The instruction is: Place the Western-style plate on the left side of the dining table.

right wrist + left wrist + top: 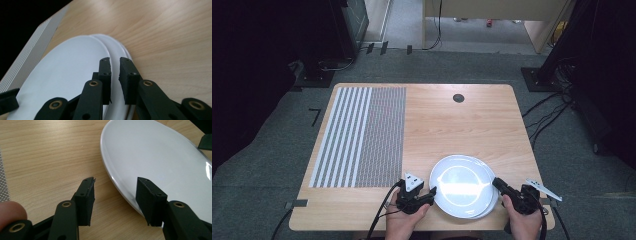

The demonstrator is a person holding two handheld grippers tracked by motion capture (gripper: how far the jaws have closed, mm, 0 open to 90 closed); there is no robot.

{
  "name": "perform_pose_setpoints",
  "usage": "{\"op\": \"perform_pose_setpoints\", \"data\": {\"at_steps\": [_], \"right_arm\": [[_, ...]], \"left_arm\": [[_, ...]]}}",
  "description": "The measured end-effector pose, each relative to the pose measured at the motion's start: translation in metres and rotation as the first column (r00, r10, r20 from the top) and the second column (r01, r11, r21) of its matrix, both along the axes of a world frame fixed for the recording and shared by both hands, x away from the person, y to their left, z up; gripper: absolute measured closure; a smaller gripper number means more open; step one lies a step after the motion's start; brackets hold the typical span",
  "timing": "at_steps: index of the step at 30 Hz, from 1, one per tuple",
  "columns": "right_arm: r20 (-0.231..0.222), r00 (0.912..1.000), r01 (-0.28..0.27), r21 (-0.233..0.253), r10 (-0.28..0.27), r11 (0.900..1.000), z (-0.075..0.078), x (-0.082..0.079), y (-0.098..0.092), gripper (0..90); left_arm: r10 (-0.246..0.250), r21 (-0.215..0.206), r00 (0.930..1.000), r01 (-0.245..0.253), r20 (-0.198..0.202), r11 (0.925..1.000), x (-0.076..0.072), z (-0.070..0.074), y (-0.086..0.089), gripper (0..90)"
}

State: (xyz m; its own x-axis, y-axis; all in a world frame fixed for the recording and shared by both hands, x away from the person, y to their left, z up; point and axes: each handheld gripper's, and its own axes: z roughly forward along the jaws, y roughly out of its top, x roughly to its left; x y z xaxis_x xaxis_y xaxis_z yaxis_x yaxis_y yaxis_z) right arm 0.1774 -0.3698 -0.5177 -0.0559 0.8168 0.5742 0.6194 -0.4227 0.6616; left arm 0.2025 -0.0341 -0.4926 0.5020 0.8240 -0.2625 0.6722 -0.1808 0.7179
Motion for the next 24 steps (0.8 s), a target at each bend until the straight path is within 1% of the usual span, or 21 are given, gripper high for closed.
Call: {"op": "perform_pose_setpoints", "data": {"at_steps": [1, 2, 5, 7, 8, 9, 10, 14, 15, 16, 17, 18, 19, 20, 21, 22, 23, 24], "right_arm": [[0.0, 1.0, 0.0, 0.0, 0.0, 1.0, 0.0, 0.0, 0.0, 80.7], [-0.017, 0.9992, -0.035, 0.002, 0.035, 0.999, -0.004, 0.003, 0.005, 80.0], [-0.028, 0.9987, -0.044, -0.012, 0.044, 0.999, -0.004, 0.004, 0.01, 80.1], [-0.024, 0.9983, -0.053, -0.008, 0.053, 0.999, -0.004, 0.004, 0.011, 80.1], [-0.026, 0.9984, -0.05, 0.004, 0.05, 0.999, -0.004, 0.003, 0.01, 80.2], [-0.026, 0.9984, -0.05, 0.004, 0.05, 0.999, -0.004, 0.003, 0.01, 80.2], [-0.024, 0.9984, -0.05, 0.018, 0.05, 0.999, -0.005, 0.003, 0.009, 80.5], [-0.029, 0.9984, -0.047, 0.036, 0.048, 0.998, -0.007, 0.003, 0.009, 83.0], [-0.036, 0.9978, -0.054, 0.074, 0.057, 0.996, -0.008, 0.002, 0.008, 83.8], [-0.036, 0.9978, -0.054, 0.074, 0.057, 0.996, -0.008, 0.002, 0.008, 83.8], [-0.035, 0.9972, -0.062, 0.097, 0.065, 0.993, -0.009, 0.003, 0.007, 85.1], [-0.035, 0.9972, -0.062, 0.097, 0.065, 0.993, -0.009, 0.003, 0.007, 85.1], [-0.038, 0.9972, -0.061, 0.103, 0.065, 0.993, -0.008, 0.003, 0.007, 85.6], [-0.028, 0.9977, -0.059, 0.084, 0.061, 0.995, -0.007, 0.006, 0.008, 86.2], [-0.028, 0.9977, -0.059, 0.084, 0.061, 0.995, -0.007, 0.006, 0.008, 86.2], [-0.027, 0.9978, -0.059, 0.08, 0.061, 0.995, -0.007, 0.006, 0.009, 86.3], [-0.027, 0.9978, -0.059, 0.08, 0.061, 0.995, -0.007, 0.006, 0.009, 86.3], [-0.025, 0.9977, -0.062, 0.079, 0.064, 0.995, -0.007, 0.006, 0.009, 86.2]], "left_arm": [[0.0, 0.0, 1.0, 0.0, 0.0, 1.0, 0.0, 0.0, 0.0, 50.6], [0.006, -0.007, 1.0, -0.006, -0.008, 1.0, 0.0, 0.001, 0.0, 51.2], [-0.004, 0.003, 1.0, 0.004, -0.005, 1.0, -0.001, 0.001, 0.0, 55.1], [-0.009, -0.008, 0.9999, 0.009, -0.005, 0.9999, -0.002, 0.0, 0.0, 56.2], [-0.017, -0.024, 0.9998, 0.017, -0.011, 0.9996, -0.003, -0.001, 0.0, 58.4], [-0.024, -0.035, 0.9995, 0.023, -0.018, 0.9991, -0.003, -0.002, -0.001, 58.4], [-0.029, -0.027, 0.9995, 0.028, -0.012, 0.9992, -0.004, -0.002, -0.003, 58.7], [-0.018, -0.023, 0.9998, 0.018, -0.013, 0.9996, -0.003, -0.001, -0.002, 60.3], [-0.006, -0.025, 0.9999, 0.005, -0.013, 0.9997, -0.002, 0.001, 0.001, 61.8], [-0.006, -0.025, 0.9999, 0.005, -0.013, 0.9997, -0.002, 0.001, 0.001, 62.8], [0.004, -0.034, 0.9999, -0.005, -0.013, 0.9994, 0.0, 0.003, 0.004, 63.9], [0.004, -0.034, 0.9999, -0.005, -0.013, 0.9994, 0.0, 0.003, 0.004, 64.8], [0.005, -0.048, 0.9998, -0.006, -0.018, 0.9988, 0.0, 0.003, 0.006, 64.8], [-0.004, -0.061, 0.9997, 0.003, -0.025, 0.9981, 0.002, 0.003, 0.008, 66.0], [-0.004, -0.061, 0.9997, 0.003, -0.025, 0.9981, 0.002, 0.003, 0.008, 66.3], [-0.007, -0.079, 0.9994, 0.004, -0.035, 0.9968, 0.004, 0.003, 0.012, 67.2], [-0.007, -0.079, 0.9994, 0.004, -0.035, 0.9968, 0.004, 0.003, 0.012, 67.9], [-0.006, -0.093, 0.9992, 0.003, -0.039, 0.9957, 0.006, 0.004, 0.015, 67.9]]}}
